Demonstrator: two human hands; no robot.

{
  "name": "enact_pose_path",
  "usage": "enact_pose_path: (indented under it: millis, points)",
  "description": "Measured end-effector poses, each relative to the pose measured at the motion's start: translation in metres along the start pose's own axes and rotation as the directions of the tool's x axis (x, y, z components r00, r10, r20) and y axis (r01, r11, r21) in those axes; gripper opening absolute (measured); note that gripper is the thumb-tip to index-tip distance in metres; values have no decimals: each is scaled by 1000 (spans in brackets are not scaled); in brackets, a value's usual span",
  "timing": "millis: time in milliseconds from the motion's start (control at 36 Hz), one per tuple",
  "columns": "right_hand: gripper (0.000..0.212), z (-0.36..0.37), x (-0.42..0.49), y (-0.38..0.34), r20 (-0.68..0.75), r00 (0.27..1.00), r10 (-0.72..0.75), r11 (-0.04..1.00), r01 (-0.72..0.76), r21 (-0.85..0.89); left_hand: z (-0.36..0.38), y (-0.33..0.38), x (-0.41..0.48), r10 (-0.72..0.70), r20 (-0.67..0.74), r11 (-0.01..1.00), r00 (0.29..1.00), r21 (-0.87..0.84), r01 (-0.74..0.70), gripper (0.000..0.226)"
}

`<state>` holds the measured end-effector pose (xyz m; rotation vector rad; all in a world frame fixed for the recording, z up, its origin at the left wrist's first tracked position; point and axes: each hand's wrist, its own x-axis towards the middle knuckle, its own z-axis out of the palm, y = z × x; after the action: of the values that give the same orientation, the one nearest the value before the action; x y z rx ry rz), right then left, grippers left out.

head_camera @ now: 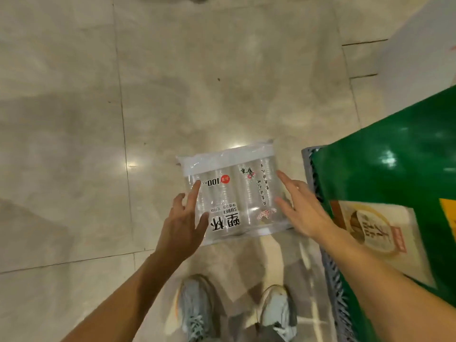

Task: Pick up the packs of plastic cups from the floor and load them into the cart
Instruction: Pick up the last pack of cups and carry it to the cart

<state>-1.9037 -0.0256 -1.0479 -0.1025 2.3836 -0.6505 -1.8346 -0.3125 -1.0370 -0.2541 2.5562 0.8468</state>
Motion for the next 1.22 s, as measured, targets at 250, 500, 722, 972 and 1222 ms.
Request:
enact_pose_path:
  millis: [250, 500, 722, 972, 1222]
  points:
    - [74, 61, 87, 44, -2, 995, -99, 992, 99, 81, 83, -69, 70, -6, -34, 975, 999, -222, -2, 71]
    - [67, 29, 63, 3, -90, 989, -121, 975, 135, 176, 36, -54, 54, 18, -72, 952, 997, -305, -39, 65]
    - [69, -78, -23, -127, -154, 971, -181, 959, 209, 191, -137, 19, -28, -34, -111, 959, 993, -284, 1, 66]
    - [66, -259, -168, -340, -173, 939, -296, 924, 328, 197, -395, 111, -165, -43, -221, 968, 974, -251, -14, 61]
    - [66, -415, -308, -543, -141, 864, -483, 862, 498, 93, -626, 197, -325, -63, -361, 967, 930, -254, -33, 58]
